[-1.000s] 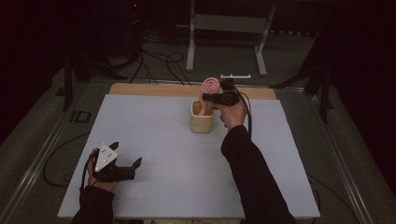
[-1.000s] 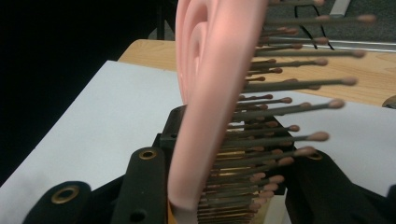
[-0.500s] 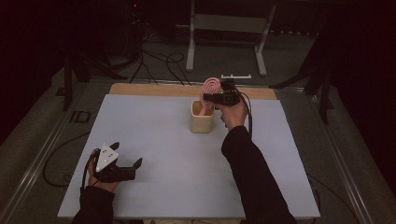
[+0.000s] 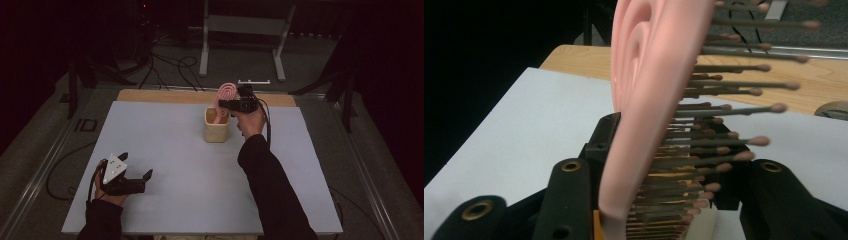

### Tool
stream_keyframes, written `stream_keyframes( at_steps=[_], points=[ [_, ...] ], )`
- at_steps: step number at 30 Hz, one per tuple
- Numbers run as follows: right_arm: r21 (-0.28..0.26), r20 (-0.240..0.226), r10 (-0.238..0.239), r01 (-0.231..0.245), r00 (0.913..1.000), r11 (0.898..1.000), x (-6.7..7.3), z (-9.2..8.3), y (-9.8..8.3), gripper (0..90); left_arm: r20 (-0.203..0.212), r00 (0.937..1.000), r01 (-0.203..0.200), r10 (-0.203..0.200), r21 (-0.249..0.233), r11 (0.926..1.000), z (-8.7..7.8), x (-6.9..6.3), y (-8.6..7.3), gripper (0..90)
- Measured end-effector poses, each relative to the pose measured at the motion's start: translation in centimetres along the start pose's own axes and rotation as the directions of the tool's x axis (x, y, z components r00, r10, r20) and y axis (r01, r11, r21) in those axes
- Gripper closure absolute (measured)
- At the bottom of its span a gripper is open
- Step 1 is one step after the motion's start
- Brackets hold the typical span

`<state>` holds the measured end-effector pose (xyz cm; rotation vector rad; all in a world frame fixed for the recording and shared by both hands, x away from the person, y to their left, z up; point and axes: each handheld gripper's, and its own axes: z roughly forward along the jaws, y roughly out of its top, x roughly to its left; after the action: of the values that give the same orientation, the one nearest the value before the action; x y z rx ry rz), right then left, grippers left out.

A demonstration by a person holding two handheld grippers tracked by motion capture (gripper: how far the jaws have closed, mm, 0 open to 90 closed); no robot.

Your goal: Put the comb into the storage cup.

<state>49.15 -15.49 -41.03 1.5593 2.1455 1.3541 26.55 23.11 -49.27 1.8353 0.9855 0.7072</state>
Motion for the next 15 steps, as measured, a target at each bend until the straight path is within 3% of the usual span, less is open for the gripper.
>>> stream_keyframes(
  at_steps=[15],
  points=[
    [-0.003, 0.005, -0.037, 0.037, 0.9993, 0.999, 0.06, -0.64, 0.02, 44.0, 0.000, 1.0000, -0.005, 0.005, 0.003, 1.0000, 0.00, -0.04, 0.01, 0.1]
  ],
)
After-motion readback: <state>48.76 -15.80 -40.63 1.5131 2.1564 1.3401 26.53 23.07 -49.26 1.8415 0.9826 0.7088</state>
